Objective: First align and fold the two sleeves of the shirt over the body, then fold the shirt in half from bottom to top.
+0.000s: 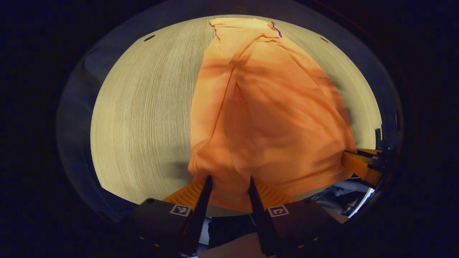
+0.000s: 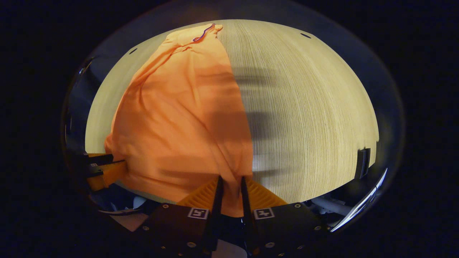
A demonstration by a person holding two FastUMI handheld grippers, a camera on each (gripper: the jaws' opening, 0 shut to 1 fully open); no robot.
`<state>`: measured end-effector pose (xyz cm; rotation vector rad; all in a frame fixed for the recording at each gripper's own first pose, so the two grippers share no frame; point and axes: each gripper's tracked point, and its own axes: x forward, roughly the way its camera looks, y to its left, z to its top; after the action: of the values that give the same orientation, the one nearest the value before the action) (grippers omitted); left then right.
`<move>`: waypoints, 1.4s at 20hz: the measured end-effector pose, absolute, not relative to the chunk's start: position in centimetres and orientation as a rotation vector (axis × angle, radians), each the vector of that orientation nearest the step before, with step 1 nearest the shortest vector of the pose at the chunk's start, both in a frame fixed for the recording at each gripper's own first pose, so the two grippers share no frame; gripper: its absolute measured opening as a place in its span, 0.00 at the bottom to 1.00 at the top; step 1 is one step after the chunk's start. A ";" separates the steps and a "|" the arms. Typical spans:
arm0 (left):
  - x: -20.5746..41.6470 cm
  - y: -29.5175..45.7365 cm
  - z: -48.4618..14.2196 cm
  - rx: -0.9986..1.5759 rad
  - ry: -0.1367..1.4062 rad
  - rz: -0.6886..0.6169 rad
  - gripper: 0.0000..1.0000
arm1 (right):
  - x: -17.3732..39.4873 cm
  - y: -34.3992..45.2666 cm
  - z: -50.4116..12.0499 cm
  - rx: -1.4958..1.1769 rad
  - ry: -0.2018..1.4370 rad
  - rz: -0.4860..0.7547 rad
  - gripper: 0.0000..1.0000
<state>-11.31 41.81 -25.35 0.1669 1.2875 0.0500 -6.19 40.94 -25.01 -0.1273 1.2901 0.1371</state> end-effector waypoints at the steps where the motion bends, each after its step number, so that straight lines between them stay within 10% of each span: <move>1: -10.9 41.6 -25.4 0.158 1.251 0.057 0.42 | -6.4 41.6 -25.0 -0.104 1.295 0.161 0.14; 3: -10.4 41.2 -25.7 0.171 1.221 0.016 0.02 | -6.4 41.5 -25.4 -0.111 1.262 0.178 0.11; 13: -9.3 41.6 -22.7 0.060 1.184 0.007 0.01 | -2.5 43.4 -20.7 -0.115 1.188 0.248 0.00; 28: 8.5 42.3 -10.6 0.050 0.890 -0.029 0.01 | 14.7 48.3 -8.6 -0.078 0.890 0.292 0.00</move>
<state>8.51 42.30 -10.61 0.0498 0.8903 -0.0287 14.66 48.29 -8.57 -0.0783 0.8902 0.2923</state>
